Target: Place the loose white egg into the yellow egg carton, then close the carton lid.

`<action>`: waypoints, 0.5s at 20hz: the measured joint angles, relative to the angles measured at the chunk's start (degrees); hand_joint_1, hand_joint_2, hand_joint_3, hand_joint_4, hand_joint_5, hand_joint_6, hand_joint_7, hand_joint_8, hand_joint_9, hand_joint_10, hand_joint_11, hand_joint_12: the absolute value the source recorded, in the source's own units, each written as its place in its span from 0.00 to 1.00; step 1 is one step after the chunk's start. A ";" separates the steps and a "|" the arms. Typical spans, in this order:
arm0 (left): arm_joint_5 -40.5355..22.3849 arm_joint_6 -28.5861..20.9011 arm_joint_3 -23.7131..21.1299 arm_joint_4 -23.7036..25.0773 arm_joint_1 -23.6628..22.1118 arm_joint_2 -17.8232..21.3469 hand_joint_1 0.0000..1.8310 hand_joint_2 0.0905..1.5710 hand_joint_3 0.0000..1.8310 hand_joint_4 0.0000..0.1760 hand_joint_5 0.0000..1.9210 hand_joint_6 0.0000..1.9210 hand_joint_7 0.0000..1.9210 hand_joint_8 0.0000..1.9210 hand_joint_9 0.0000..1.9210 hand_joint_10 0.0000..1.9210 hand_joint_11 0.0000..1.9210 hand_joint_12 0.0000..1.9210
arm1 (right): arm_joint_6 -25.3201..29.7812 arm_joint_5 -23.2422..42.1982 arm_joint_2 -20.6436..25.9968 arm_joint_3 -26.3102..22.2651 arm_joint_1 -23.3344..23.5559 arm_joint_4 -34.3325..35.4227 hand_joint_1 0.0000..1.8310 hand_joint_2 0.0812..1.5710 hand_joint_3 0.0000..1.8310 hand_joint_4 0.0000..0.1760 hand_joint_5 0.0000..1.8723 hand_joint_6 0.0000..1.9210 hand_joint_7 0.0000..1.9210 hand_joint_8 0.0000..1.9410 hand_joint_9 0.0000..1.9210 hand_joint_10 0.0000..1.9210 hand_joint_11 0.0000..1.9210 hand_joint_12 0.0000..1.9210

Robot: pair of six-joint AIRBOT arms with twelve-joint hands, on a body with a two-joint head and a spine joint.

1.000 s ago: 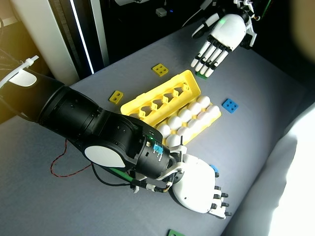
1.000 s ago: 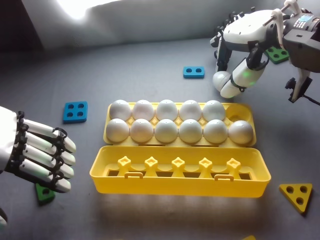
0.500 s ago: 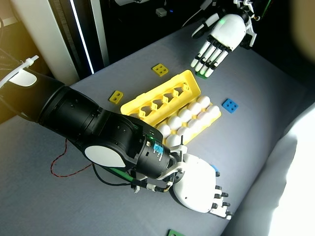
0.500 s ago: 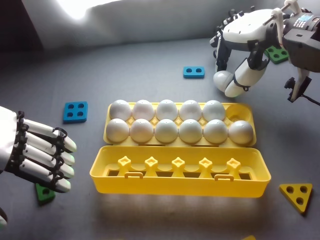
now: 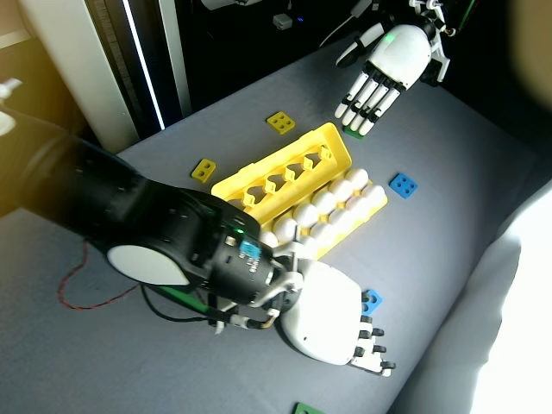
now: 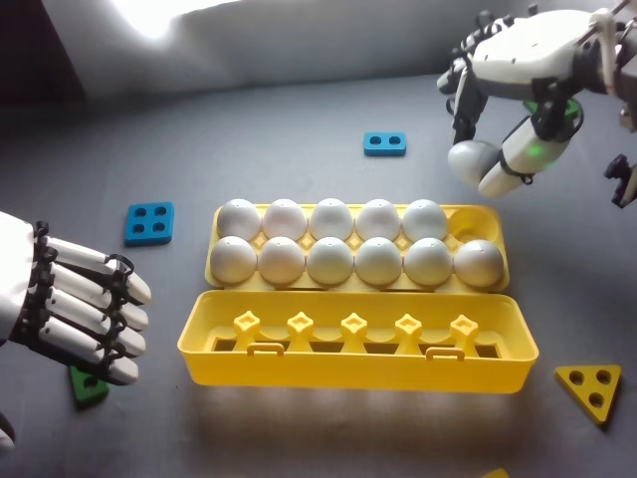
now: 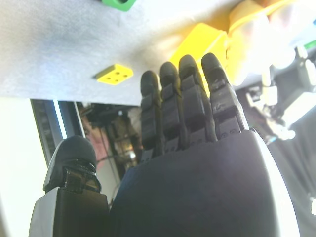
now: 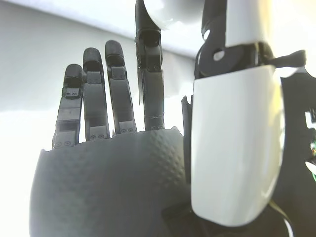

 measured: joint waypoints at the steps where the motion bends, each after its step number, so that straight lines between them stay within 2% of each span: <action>1: 0.02 -0.02 0.00 -0.02 0.00 0.00 0.00 0.78 0.00 0.00 0.20 0.00 0.18 0.00 0.14 0.00 0.00 0.24 | 0.02 0.37 1.07 -1.46 0.39 0.00 0.62 0.62 0.00 0.26 0.66 0.28 0.19 0.00 0.14 0.00 0.00 0.15; 2: 0.00 -0.11 0.00 0.00 0.00 0.00 0.00 0.78 0.00 0.00 0.21 0.00 0.18 0.00 0.15 0.00 0.00 0.24 | 0.00 0.85 1.88 -2.49 0.74 0.44 0.61 0.62 0.00 0.40 0.66 0.28 0.19 0.00 0.14 0.00 0.00 0.18; 3: 0.02 -0.17 0.00 0.04 0.00 0.00 0.00 0.78 0.00 0.00 0.21 0.00 0.18 0.00 0.15 0.00 0.00 0.25 | 0.00 1.55 2.71 -3.67 0.76 1.66 0.61 0.62 0.00 0.34 0.66 0.29 0.18 0.00 0.13 0.00 0.00 0.18; 4: 0.00 -0.20 0.00 0.02 0.00 0.00 0.00 0.78 0.00 0.00 0.20 0.00 0.17 0.00 0.14 0.00 0.00 0.22 | 0.02 2.32 3.63 -4.92 0.76 3.54 0.61 0.63 0.00 0.42 0.65 0.29 0.18 0.00 0.13 0.00 0.00 0.15; 5: 0.04 -0.20 0.00 0.04 0.00 0.00 0.00 0.78 0.00 0.00 0.20 0.00 0.17 0.00 0.14 0.00 0.00 0.21 | 0.00 3.06 4.57 -6.21 0.72 4.94 0.61 0.63 0.00 0.51 0.65 0.30 0.18 0.00 0.13 0.00 0.00 0.13; 6: 0.02 -0.20 0.00 0.04 0.00 0.00 0.00 0.78 0.00 0.00 0.20 0.00 0.17 0.00 0.14 0.00 0.00 0.21 | 0.00 4.20 5.68 -7.72 0.70 5.66 0.60 0.63 0.00 0.64 0.65 0.30 0.19 0.00 0.13 0.00 0.00 0.14; 8: 0.02 -0.20 0.00 0.00 0.00 0.00 0.00 0.78 0.00 0.00 0.20 0.00 0.17 0.00 0.14 0.00 0.00 0.23 | -0.04 5.99 6.88 -9.60 0.28 6.08 0.60 0.63 0.00 0.81 0.65 0.31 0.18 0.00 0.13 0.00 0.00 0.11; 10: 0.02 -0.20 -0.13 0.02 0.00 0.00 0.00 0.78 0.00 0.00 0.20 0.00 0.18 0.00 0.14 0.00 0.00 0.23 | -0.70 6.82 7.19 -10.19 -0.61 7.56 0.61 0.62 0.00 0.53 0.66 0.29 0.19 0.00 0.14 0.00 0.00 0.11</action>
